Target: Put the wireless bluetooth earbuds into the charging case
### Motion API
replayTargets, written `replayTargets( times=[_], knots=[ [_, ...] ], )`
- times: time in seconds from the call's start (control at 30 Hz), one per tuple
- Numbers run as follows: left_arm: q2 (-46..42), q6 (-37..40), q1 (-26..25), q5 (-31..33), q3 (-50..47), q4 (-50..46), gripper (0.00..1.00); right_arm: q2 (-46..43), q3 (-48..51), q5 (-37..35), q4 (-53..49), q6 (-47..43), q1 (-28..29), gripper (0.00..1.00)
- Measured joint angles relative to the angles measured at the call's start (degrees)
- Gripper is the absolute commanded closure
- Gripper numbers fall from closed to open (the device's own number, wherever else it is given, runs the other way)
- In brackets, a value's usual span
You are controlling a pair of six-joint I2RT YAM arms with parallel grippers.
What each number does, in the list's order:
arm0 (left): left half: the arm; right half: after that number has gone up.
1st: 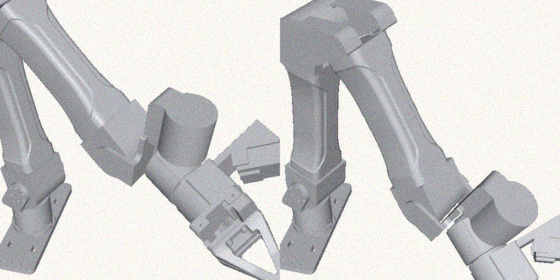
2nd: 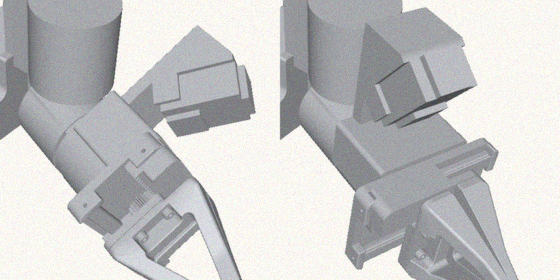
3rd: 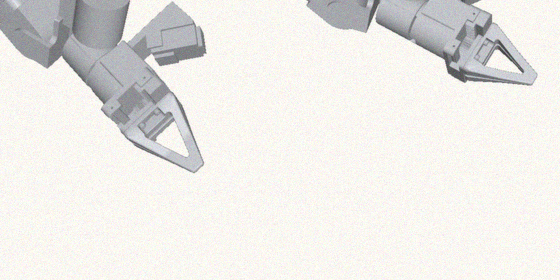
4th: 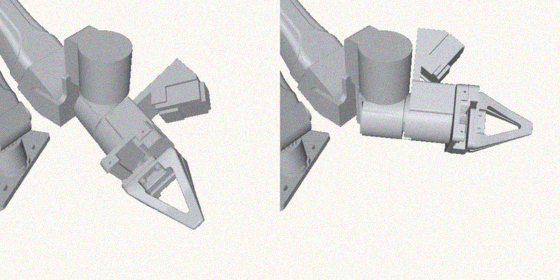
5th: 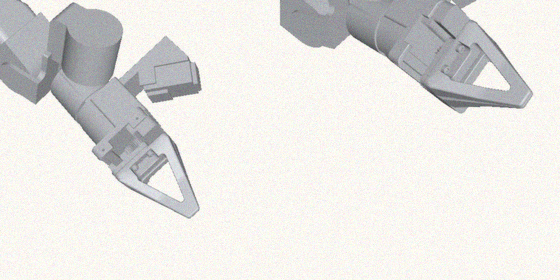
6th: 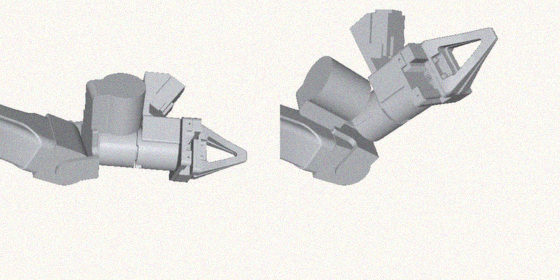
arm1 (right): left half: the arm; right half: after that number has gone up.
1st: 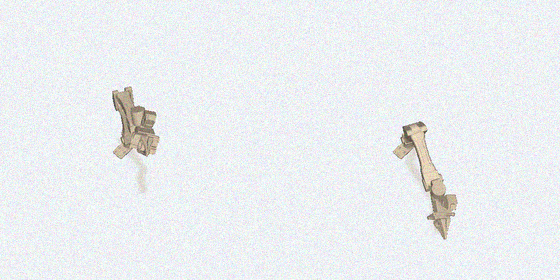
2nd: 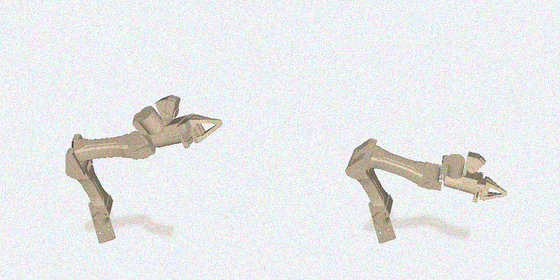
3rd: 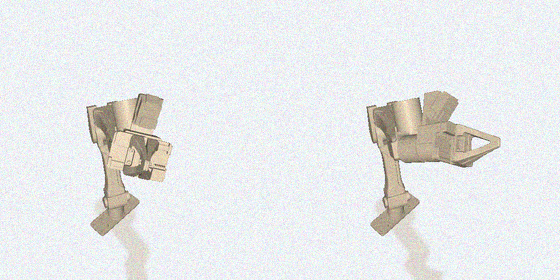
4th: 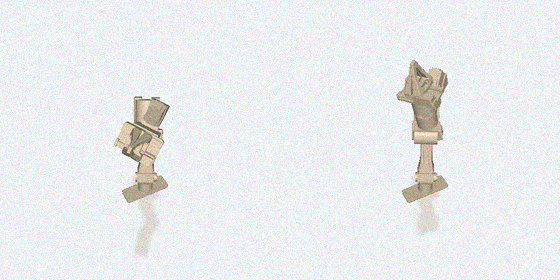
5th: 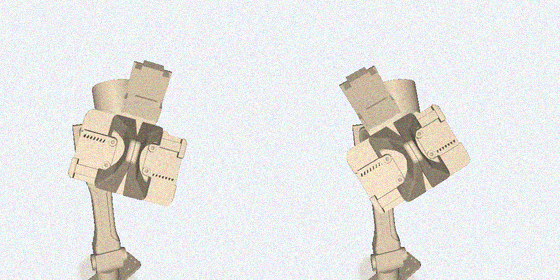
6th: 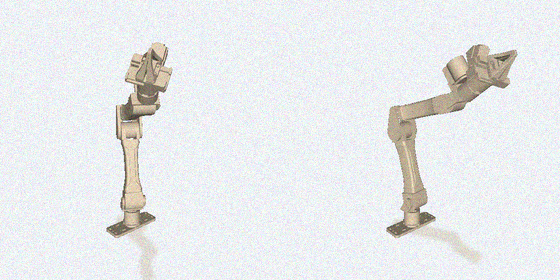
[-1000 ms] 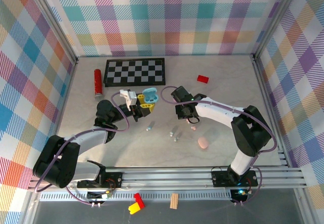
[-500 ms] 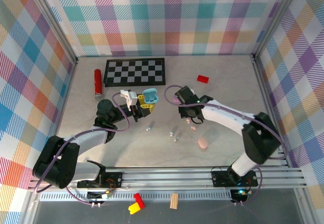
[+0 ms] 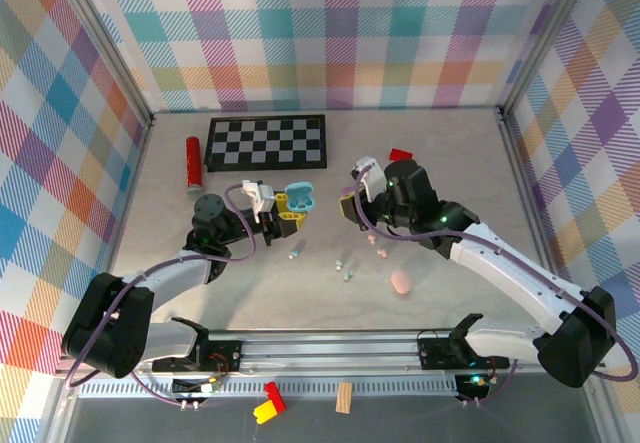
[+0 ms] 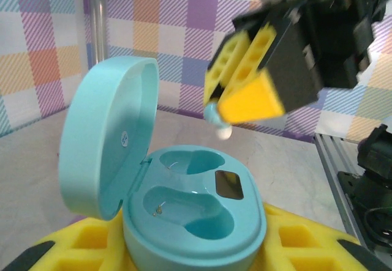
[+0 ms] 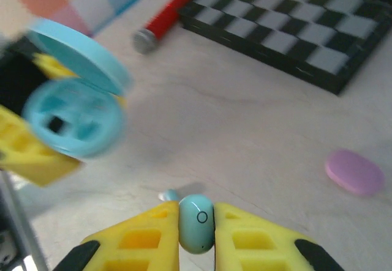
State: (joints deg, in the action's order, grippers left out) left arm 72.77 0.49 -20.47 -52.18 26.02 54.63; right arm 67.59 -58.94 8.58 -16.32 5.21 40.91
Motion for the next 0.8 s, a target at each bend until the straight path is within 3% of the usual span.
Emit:
replayTargets(
  times=[0.3, 0.8],
  knots=[
    [-0.7, 0.7, 0.0, -1.7, 0.2, -2.3, 0.63, 4.2, -7.8, 11.7, 0.0, -6.1, 1.4, 0.83],
    [-1.0, 0.6, 0.0, -2.9, 0.5, -3.6, 0.63, 11.2, -10.1, 12.9, 0.0, -9.1, 2.8, 0.84]
  ],
)
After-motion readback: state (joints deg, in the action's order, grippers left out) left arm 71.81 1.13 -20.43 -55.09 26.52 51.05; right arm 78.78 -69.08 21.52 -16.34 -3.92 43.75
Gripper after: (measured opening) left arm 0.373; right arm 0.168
